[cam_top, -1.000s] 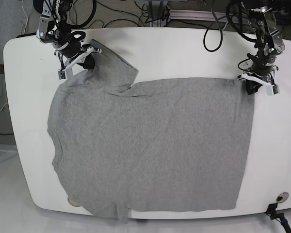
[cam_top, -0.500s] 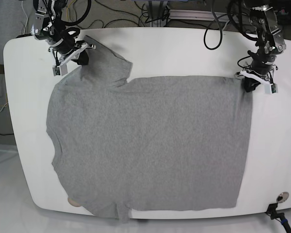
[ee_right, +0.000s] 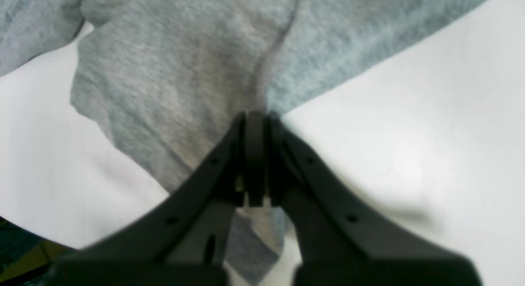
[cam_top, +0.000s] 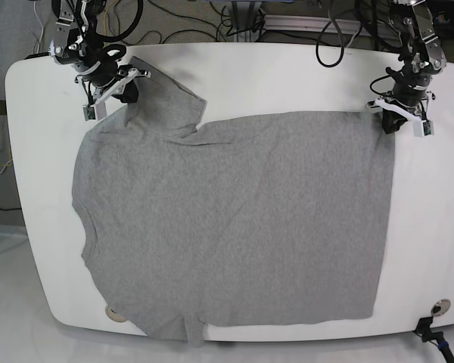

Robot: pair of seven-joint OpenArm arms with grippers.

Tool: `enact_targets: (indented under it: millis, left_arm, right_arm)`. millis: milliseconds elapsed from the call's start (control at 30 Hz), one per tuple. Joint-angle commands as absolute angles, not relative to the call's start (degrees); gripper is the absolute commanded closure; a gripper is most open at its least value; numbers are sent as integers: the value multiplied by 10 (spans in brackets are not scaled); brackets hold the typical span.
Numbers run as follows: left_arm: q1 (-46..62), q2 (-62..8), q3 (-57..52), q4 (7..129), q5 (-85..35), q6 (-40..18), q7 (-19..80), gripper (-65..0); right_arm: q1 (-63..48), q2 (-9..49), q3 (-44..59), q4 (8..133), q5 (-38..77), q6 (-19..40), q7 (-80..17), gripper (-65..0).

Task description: Fold the T-shirt properly

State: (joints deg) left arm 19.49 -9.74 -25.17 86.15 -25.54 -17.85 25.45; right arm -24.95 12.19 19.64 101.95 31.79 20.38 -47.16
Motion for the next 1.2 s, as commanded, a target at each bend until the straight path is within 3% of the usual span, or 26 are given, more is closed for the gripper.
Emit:
enact_targets:
  millis: [0, 67, 167, 233, 600, 800, 967, 1167]
  left_arm:
    - [197, -101, -253, 865, -249, -175, 267, -12]
    - [198, -101, -253, 865, -249, -175, 267, -35]
    - [199, -102, -253, 866, -249, -175, 267, -158]
    - [199, -102, -253, 867, -249, -175, 267, -196]
    - [211, -121, -309, 970, -252, -178, 344, -197]
    - [209, -117, -383, 986, -252, -246, 390, -197]
    - [208, -116, -391, 952, -252, -262, 390, -197]
    - [193, -95, -403, 911, -252, -327, 390, -197]
  right_arm:
    - [-250, 127, 199, 1032, 328, 204, -462, -18]
    - [-251, 127, 199, 1031, 328, 204, -462, -19]
    - [-252, 127, 199, 1031, 328, 204, -462, -19]
    - [-252, 127, 199, 1031, 328, 204, -462, -19]
    - [-249, 124, 199, 1030, 327, 204, -462, -19]
    - [-248, 124, 199, 1030, 326, 204, -462, -19]
    - [-248, 124, 199, 1030, 325, 204, -462, -19]
    - [-248, 124, 199, 1030, 325, 204, -462, -19]
